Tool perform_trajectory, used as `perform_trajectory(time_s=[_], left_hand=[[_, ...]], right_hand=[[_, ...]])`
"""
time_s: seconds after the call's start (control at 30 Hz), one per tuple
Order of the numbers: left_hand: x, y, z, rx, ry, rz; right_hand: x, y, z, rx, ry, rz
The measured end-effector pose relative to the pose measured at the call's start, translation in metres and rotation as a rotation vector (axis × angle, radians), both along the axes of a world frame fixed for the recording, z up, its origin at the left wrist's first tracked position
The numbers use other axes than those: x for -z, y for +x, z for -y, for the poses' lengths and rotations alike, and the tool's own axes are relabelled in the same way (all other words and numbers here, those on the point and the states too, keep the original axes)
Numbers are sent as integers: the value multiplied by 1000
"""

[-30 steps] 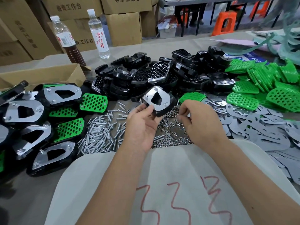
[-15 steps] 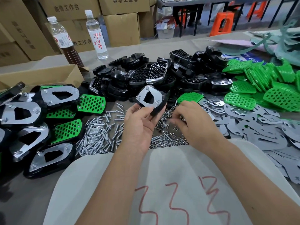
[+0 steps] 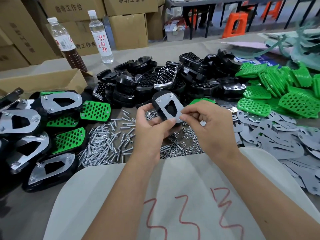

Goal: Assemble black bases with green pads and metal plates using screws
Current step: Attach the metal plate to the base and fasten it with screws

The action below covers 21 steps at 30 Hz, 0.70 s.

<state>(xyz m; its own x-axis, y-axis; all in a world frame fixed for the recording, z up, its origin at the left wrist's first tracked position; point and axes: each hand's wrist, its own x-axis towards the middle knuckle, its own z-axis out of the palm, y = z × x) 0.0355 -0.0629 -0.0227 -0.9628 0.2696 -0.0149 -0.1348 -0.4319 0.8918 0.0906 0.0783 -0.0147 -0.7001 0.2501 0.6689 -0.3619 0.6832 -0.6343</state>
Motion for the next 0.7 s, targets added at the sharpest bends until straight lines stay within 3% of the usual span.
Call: perform_trajectory(time_s=[0.47,0.7], left_hand=[[-4,3,3,32,30,7],[-6,5,3,37,25,-1]], right_hand=[[0,0,-4,-195,-114,95],[4,-1,-2,-133,-78,54]])
